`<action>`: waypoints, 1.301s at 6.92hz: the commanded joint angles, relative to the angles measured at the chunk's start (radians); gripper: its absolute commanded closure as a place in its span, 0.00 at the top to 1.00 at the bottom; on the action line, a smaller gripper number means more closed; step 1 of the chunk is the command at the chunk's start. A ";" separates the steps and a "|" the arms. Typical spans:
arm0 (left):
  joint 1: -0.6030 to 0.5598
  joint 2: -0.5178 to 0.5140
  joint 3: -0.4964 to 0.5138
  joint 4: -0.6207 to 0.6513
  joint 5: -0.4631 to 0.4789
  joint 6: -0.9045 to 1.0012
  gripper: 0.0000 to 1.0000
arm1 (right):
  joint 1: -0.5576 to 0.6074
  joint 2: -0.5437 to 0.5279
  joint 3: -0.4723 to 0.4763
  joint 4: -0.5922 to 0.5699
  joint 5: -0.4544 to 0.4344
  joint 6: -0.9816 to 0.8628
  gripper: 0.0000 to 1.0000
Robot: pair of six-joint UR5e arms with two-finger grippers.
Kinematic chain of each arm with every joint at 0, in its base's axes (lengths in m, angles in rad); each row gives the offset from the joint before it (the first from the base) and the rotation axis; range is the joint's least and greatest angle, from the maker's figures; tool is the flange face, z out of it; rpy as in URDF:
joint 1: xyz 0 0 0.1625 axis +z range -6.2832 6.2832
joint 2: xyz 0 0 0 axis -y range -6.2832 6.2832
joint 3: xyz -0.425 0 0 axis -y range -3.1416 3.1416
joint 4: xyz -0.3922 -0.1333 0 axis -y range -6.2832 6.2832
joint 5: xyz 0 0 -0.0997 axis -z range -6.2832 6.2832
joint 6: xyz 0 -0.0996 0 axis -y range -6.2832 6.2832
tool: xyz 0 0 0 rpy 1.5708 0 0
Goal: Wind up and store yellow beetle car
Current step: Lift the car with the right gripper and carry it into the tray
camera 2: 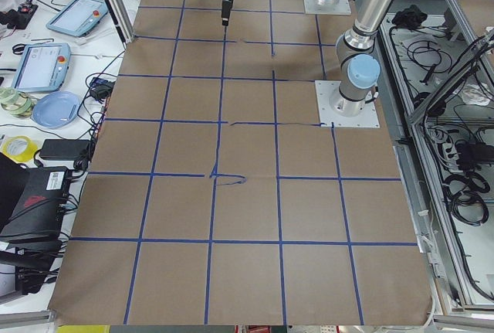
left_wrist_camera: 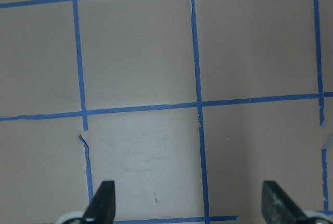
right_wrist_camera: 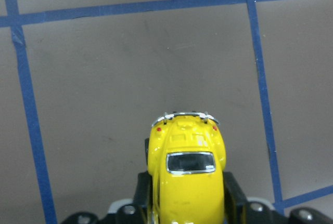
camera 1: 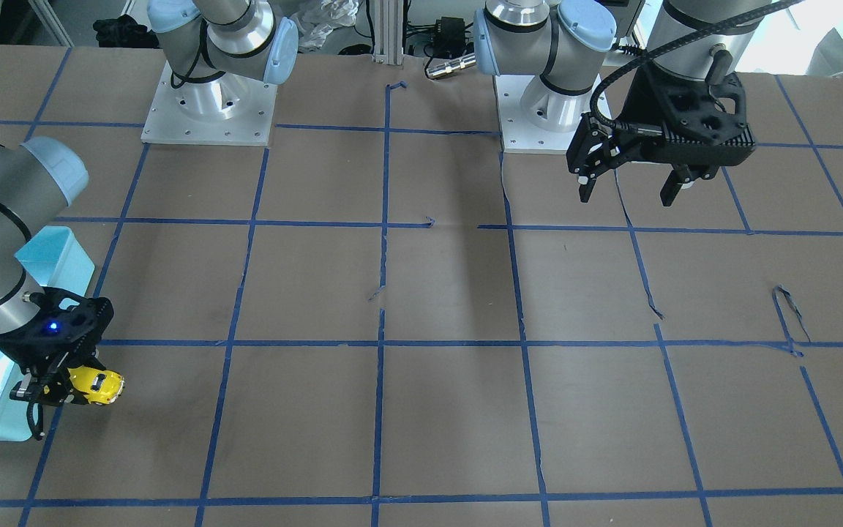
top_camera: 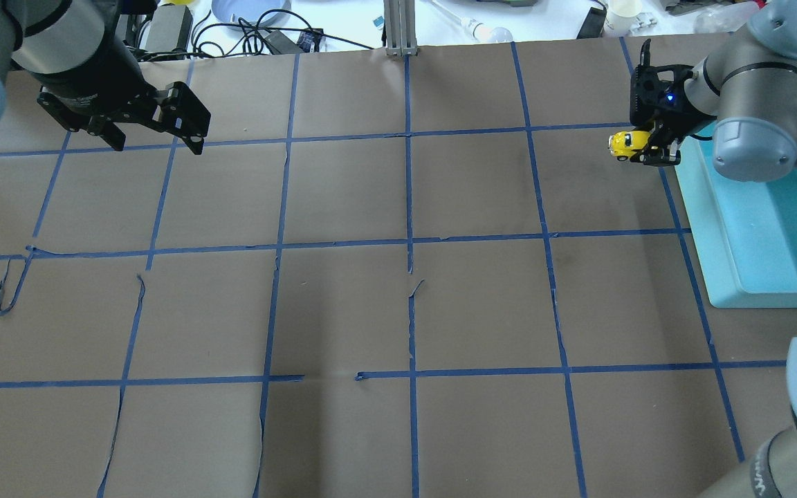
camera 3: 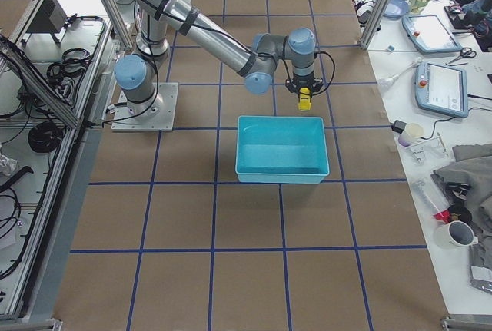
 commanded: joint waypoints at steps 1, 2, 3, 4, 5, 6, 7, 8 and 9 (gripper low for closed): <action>0.000 -0.002 0.003 0.001 0.001 0.000 1.00 | -0.006 -0.021 -0.049 0.058 -0.029 -0.001 0.07; -0.001 -0.003 0.003 0.001 0.000 0.000 1.00 | -0.015 -0.024 -0.069 0.089 -0.073 -0.010 0.07; -0.001 -0.003 0.003 0.001 0.000 0.000 1.00 | -0.046 -0.024 -0.078 0.098 -0.091 -0.020 0.05; -0.001 -0.002 0.003 0.001 0.001 0.000 1.00 | -0.115 -0.024 -0.080 0.115 -0.089 -0.094 0.05; -0.001 0.000 0.003 0.001 0.000 0.000 1.00 | -0.184 -0.024 -0.081 0.136 -0.088 -0.180 0.05; -0.001 -0.002 0.003 0.001 0.000 0.000 1.00 | -0.224 -0.023 -0.075 0.138 -0.089 -0.251 0.05; -0.003 -0.002 0.003 0.001 0.000 0.000 1.00 | -0.248 -0.021 -0.069 0.155 -0.095 -0.376 0.04; -0.002 -0.002 0.005 0.001 0.000 0.000 1.00 | -0.268 -0.015 -0.063 0.156 -0.129 -0.470 0.04; -0.001 -0.005 0.008 0.001 0.000 0.000 1.00 | -0.281 -0.007 -0.055 0.158 -0.140 -0.480 0.04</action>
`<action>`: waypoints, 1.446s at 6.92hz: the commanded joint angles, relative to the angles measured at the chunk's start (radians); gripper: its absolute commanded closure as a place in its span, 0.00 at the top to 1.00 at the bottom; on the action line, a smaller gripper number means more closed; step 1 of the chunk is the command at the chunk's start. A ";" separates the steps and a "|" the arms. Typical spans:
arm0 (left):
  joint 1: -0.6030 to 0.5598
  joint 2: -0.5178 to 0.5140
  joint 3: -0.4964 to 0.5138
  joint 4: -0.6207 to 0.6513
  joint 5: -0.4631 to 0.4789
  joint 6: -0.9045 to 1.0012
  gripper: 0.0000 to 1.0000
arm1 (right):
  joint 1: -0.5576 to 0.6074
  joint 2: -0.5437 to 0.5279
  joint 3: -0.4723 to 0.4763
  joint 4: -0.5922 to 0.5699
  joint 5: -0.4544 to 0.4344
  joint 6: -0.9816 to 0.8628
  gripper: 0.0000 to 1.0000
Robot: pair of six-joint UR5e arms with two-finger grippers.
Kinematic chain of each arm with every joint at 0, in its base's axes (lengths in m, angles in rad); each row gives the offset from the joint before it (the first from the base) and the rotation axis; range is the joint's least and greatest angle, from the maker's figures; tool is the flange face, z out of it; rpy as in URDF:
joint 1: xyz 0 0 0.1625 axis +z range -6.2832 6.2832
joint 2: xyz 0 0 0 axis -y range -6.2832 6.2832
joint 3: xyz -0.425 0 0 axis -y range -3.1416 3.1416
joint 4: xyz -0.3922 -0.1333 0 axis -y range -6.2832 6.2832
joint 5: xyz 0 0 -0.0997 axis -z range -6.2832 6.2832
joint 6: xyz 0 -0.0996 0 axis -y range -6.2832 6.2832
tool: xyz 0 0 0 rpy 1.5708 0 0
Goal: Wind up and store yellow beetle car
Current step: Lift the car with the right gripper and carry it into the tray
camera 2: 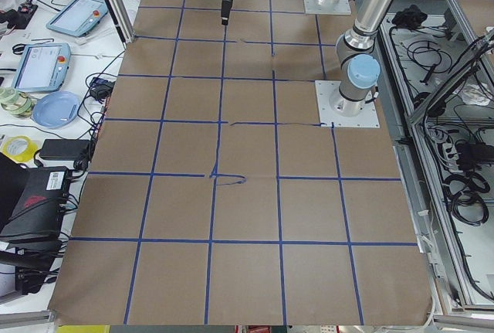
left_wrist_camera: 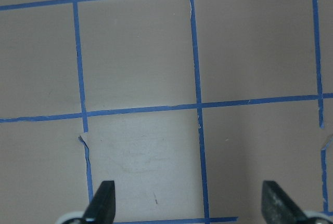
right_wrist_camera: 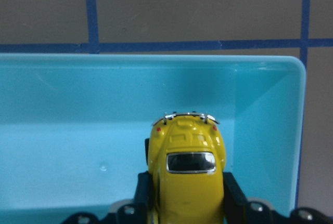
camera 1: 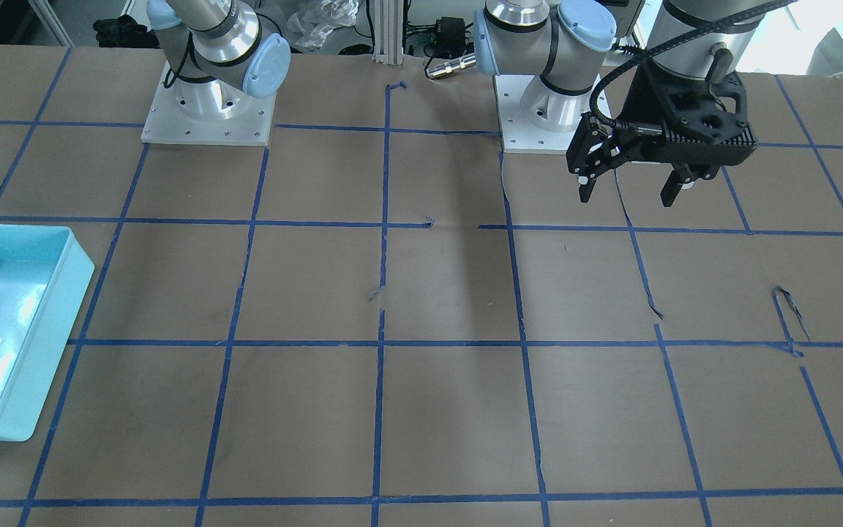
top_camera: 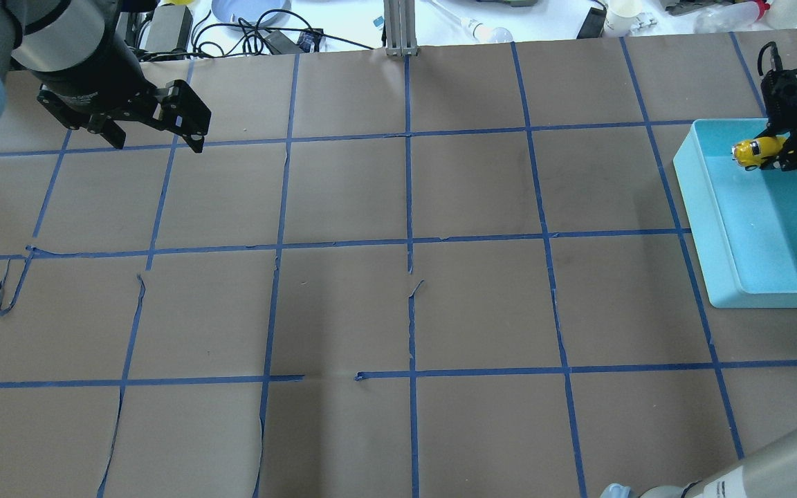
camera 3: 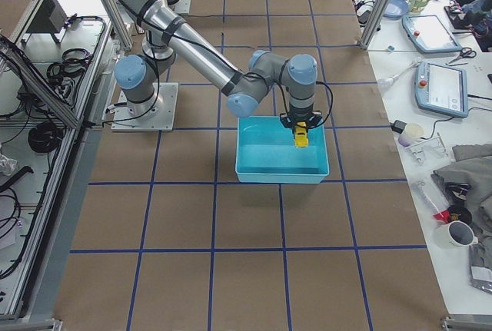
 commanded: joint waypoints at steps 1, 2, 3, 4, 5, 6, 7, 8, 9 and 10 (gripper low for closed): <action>0.000 -0.002 0.003 0.000 0.000 0.000 1.00 | -0.056 0.014 0.048 0.018 -0.021 -0.048 0.04; 0.000 -0.002 0.003 0.000 0.000 0.000 1.00 | -0.093 0.016 0.094 0.016 -0.020 -0.051 0.04; -0.001 -0.002 0.004 0.000 0.000 0.000 1.00 | -0.095 0.017 0.120 0.009 -0.020 -0.049 0.04; 0.000 -0.002 0.004 0.000 0.000 0.000 1.00 | -0.095 0.020 0.130 0.006 -0.023 -0.049 0.05; -0.001 -0.002 0.004 0.000 0.000 0.000 1.00 | -0.095 0.034 0.133 0.004 -0.023 -0.049 0.05; 0.000 -0.002 0.004 0.000 0.000 0.000 1.00 | -0.095 0.039 0.133 0.001 -0.021 -0.049 0.06; -0.001 -0.002 0.004 0.000 -0.002 0.000 1.00 | -0.095 0.054 0.135 -0.010 -0.021 -0.049 0.06; -0.001 -0.002 0.004 0.000 -0.002 0.000 1.00 | -0.095 0.066 0.136 -0.028 -0.047 -0.049 0.07; 0.000 -0.002 0.004 0.000 -0.002 0.000 1.00 | -0.095 0.068 0.139 -0.036 -0.052 -0.049 0.09; -0.001 -0.002 0.004 0.000 -0.002 0.000 1.00 | -0.095 0.066 0.142 -0.036 -0.046 -0.045 0.33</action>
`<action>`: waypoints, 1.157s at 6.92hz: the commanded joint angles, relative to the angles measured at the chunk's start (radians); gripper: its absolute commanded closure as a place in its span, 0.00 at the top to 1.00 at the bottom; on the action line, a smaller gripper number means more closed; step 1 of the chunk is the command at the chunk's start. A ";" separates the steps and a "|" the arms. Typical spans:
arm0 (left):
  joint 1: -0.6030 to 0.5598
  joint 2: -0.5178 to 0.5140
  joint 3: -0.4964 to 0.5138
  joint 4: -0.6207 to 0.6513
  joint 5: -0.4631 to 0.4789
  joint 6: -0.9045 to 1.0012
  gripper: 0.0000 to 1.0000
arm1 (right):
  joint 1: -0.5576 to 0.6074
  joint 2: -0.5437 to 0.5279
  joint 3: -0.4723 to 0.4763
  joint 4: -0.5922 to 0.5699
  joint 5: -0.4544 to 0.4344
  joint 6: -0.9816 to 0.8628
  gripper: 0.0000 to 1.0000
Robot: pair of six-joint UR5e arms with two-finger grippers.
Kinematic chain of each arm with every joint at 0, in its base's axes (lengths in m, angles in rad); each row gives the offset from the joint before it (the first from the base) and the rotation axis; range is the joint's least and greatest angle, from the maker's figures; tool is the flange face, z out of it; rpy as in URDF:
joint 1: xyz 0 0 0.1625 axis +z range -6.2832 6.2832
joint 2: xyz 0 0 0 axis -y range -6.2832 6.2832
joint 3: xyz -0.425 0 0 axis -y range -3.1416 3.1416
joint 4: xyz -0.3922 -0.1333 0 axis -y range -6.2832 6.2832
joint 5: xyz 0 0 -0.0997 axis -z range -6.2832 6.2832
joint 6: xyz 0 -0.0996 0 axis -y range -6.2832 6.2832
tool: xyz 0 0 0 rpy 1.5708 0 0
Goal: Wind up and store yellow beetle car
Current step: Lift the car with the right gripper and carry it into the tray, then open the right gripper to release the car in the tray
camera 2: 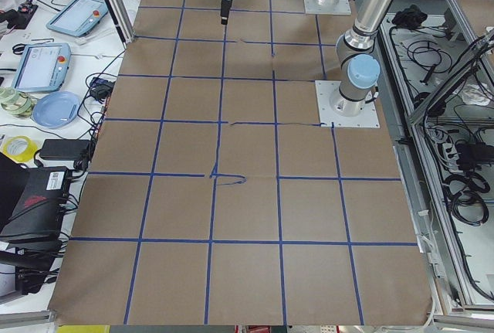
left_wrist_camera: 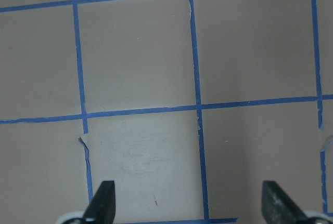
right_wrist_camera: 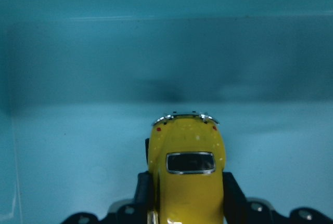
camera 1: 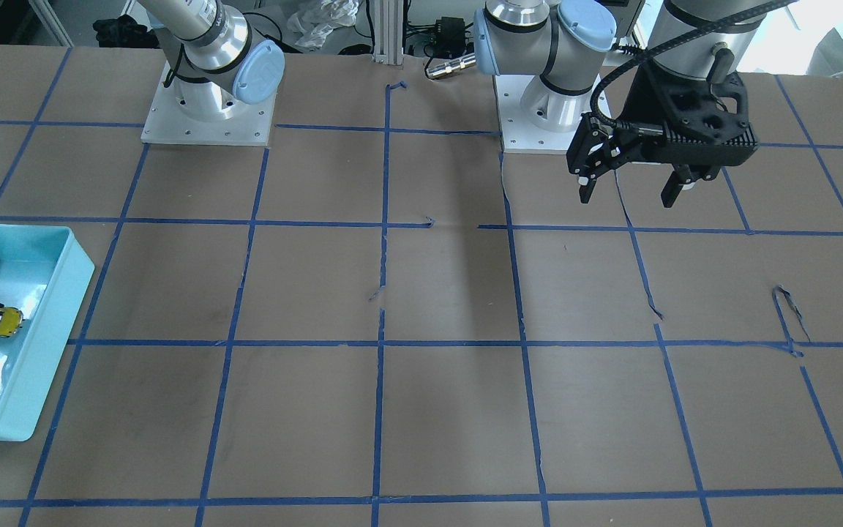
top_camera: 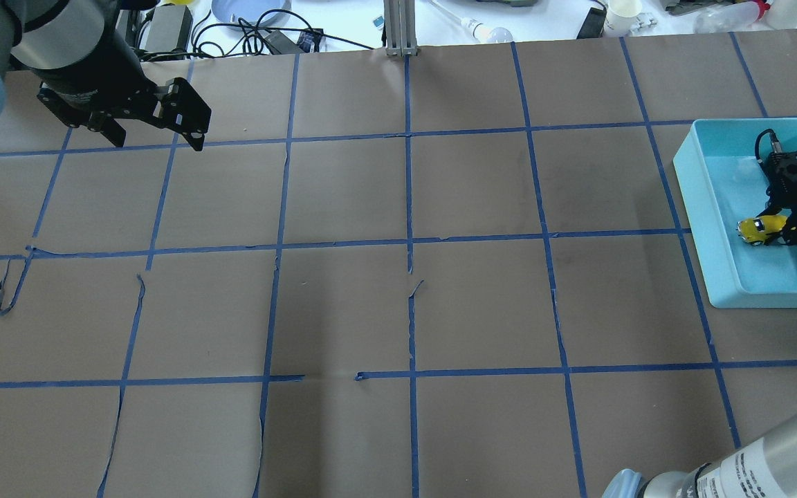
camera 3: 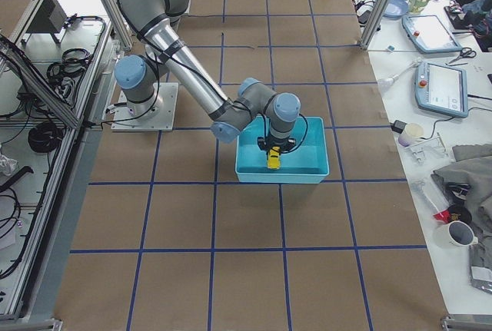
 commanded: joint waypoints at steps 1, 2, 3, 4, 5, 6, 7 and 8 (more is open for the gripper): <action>-0.001 0.000 0.000 0.000 0.000 0.000 1.00 | 0.000 0.003 0.008 -0.002 0.006 0.025 0.96; -0.001 0.000 0.000 0.000 0.000 0.000 1.00 | 0.000 -0.006 0.017 -0.005 -0.006 0.034 1.00; -0.001 0.000 0.000 0.000 0.000 0.000 1.00 | 0.001 -0.017 0.010 -0.005 -0.009 0.036 1.00; -0.001 0.000 0.000 0.000 0.000 0.002 1.00 | 0.011 -0.055 0.002 0.006 -0.011 0.039 1.00; -0.001 0.000 0.000 0.000 -0.002 0.000 1.00 | 0.030 -0.121 -0.004 0.019 -0.021 0.095 1.00; -0.001 0.000 0.000 0.000 0.000 0.002 1.00 | 0.061 -0.182 -0.015 0.079 -0.077 0.200 1.00; -0.001 0.000 0.000 0.000 0.000 0.002 1.00 | 0.087 -0.240 -0.056 0.201 -0.083 0.314 1.00; -0.001 0.000 -0.002 0.000 0.000 0.002 1.00 | 0.127 -0.287 -0.141 0.337 -0.081 0.424 1.00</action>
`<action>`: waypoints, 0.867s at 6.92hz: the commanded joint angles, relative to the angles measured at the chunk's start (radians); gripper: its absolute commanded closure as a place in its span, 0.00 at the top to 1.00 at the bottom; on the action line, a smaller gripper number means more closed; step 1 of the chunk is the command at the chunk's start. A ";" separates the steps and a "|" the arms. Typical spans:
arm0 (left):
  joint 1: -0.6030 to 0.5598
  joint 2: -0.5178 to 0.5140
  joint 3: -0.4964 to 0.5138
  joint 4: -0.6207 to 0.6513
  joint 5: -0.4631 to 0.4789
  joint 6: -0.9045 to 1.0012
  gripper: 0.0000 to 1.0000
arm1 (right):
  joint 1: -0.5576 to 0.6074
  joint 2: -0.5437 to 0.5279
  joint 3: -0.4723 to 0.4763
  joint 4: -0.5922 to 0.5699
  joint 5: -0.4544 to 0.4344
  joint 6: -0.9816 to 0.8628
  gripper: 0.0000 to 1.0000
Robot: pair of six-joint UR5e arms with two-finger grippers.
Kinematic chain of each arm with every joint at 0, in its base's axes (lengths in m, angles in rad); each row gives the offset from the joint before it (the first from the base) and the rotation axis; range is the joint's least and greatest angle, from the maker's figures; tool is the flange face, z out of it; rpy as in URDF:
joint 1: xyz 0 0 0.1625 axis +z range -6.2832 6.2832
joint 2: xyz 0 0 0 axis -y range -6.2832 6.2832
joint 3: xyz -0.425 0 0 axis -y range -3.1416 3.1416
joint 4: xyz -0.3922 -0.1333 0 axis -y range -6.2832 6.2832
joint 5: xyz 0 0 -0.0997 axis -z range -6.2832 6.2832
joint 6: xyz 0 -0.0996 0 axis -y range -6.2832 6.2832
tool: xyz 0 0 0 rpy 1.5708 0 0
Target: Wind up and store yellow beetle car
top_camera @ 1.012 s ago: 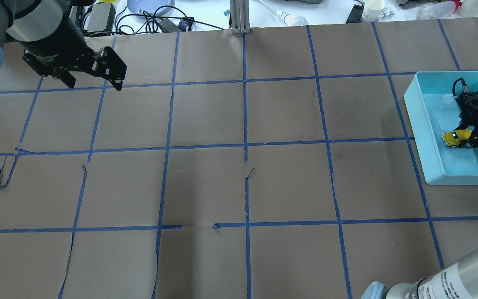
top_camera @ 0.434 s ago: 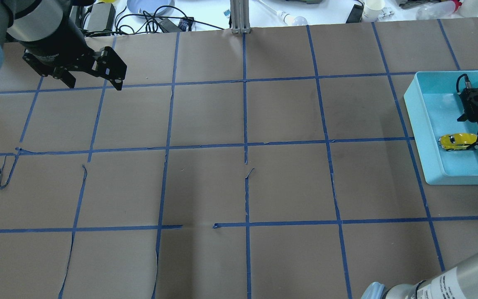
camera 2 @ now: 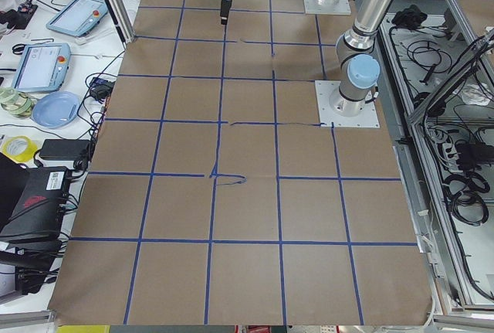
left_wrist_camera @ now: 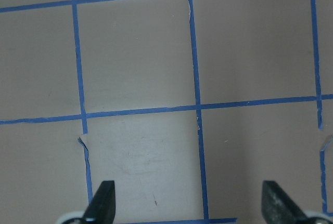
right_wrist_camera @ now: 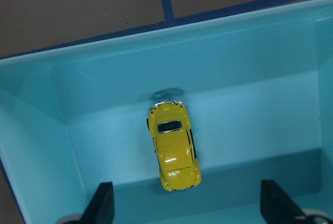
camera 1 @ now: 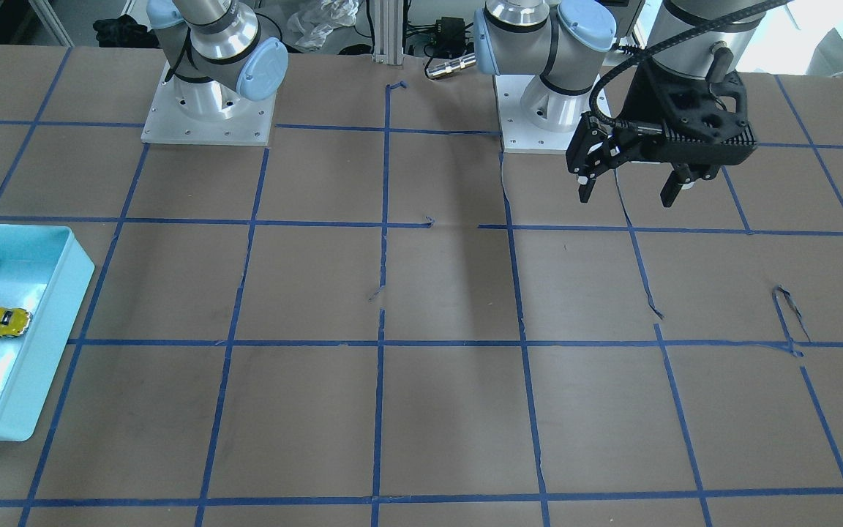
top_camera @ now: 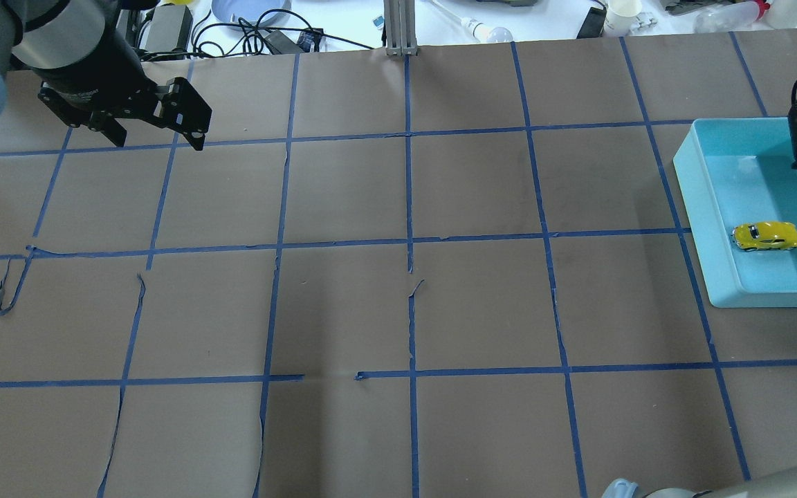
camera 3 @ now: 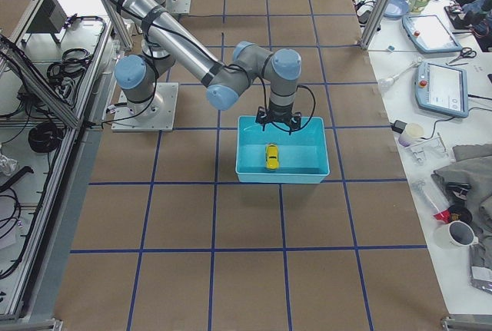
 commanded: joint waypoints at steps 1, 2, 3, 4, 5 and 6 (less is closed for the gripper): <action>0.000 0.000 0.000 0.000 0.000 0.000 1.00 | 0.097 -0.079 -0.176 0.297 -0.002 0.227 1.00; 0.003 0.003 -0.004 0.000 0.000 0.002 1.00 | 0.147 -0.083 -0.274 0.404 0.001 0.366 1.00; 0.005 0.006 -0.007 0.000 0.000 0.024 1.00 | 0.207 -0.085 -0.312 0.423 0.001 0.548 1.00; 0.006 0.006 -0.011 0.000 0.000 0.026 1.00 | 0.276 -0.087 -0.317 0.431 0.004 0.762 1.00; 0.005 0.006 -0.011 0.000 0.000 0.026 1.00 | 0.345 -0.094 -0.317 0.429 0.009 0.919 1.00; 0.008 0.006 -0.006 0.000 -0.001 0.026 1.00 | 0.422 -0.096 -0.317 0.429 0.006 1.093 1.00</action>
